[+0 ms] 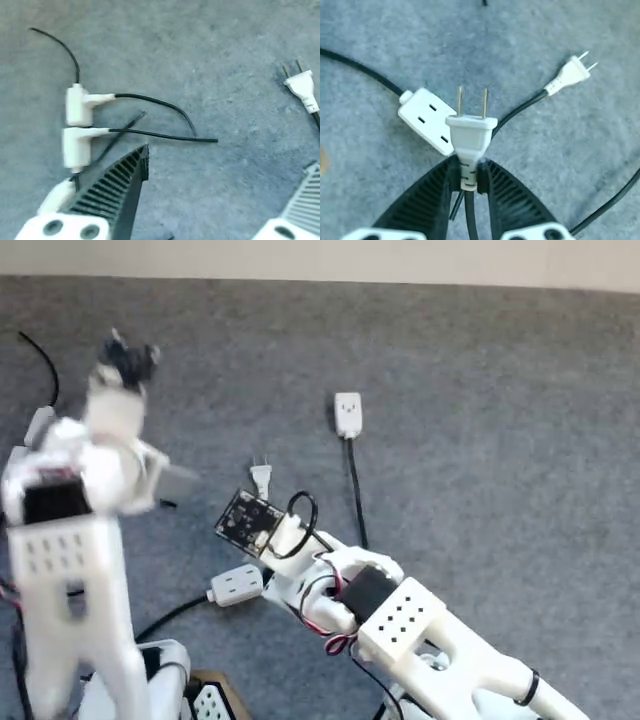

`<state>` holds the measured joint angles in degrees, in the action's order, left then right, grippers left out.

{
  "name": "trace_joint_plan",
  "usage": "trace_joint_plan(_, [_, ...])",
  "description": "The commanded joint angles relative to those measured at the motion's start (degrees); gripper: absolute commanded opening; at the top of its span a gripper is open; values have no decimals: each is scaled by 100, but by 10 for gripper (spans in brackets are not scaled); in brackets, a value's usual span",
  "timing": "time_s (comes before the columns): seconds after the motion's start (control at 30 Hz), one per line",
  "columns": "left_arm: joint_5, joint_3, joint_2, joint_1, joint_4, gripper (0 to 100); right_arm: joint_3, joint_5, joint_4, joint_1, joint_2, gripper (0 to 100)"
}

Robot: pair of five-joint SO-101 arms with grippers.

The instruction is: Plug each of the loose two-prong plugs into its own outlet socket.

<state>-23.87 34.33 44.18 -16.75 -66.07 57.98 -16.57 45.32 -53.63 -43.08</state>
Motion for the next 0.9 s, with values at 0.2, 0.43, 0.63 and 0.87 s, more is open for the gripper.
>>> trace_joint_plan(0.2, [703, 2422, 2835, 813, 440, 441, 725, 756, -1191, -22, -171, 5])
trace_joint_plan(0.43, [1231, 3240, 3758, 1341, 457, 441, 1147, 905, -1481, -31, -189, 5])
trace_joint_plan(0.63, [1240, 4075, 4101, 1332, 818, 440, 708, 923, -927, -66, -189, 5])
trace_joint_plan(0.87, [1248, 4409, 4092, 1332, 1248, 438, 48, 888, 48, -66, -989, 5])
